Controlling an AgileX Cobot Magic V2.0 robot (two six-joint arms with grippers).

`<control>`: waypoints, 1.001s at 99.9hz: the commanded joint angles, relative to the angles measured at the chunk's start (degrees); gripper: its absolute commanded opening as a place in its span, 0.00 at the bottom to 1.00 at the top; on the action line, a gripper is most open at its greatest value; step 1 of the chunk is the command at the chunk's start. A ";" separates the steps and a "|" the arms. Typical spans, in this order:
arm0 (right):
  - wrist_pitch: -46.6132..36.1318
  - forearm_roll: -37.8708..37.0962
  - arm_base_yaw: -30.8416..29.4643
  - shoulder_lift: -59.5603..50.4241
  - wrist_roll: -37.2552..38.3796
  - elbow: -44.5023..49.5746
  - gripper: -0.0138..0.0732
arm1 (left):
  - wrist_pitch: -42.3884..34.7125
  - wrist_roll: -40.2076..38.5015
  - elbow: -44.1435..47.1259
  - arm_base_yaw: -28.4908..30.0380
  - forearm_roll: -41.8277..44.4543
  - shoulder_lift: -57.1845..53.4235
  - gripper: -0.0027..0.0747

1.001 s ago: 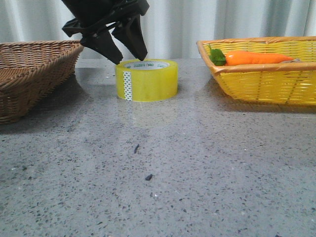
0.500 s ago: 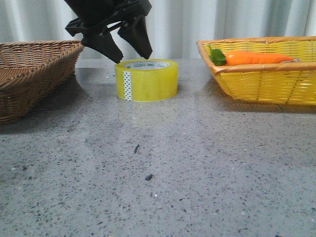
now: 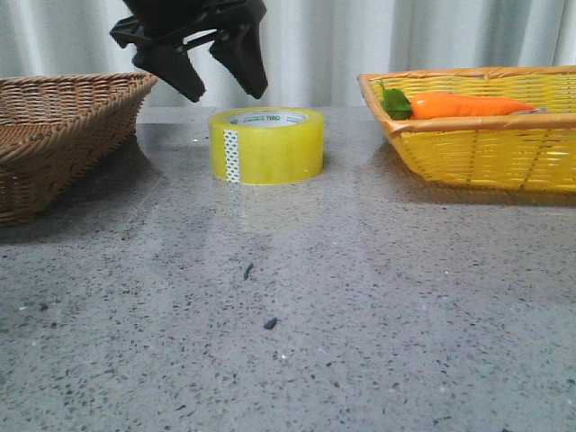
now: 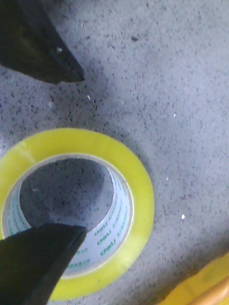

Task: Transfer tape with both arms
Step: 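Lower the left gripper onto the tape roll's rim and close it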

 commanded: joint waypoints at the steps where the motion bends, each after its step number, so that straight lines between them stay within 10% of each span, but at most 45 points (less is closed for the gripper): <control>1: -4.75 -0.24 -0.10 0.66 -0.05 -1.20 0.11 | -2.22 -0.75 -1.68 0.52 -0.48 -2.96 0.75; 80: -4.87 0.10 -0.10 0.76 -0.05 -1.20 0.11 | -2.64 -0.75 2.95 -0.10 -2.33 -2.93 0.73; 100: -4.52 0.10 -0.10 0.76 -0.05 -1.20 0.11 | -2.50 -0.75 2.95 -0.10 -4.29 -2.93 0.32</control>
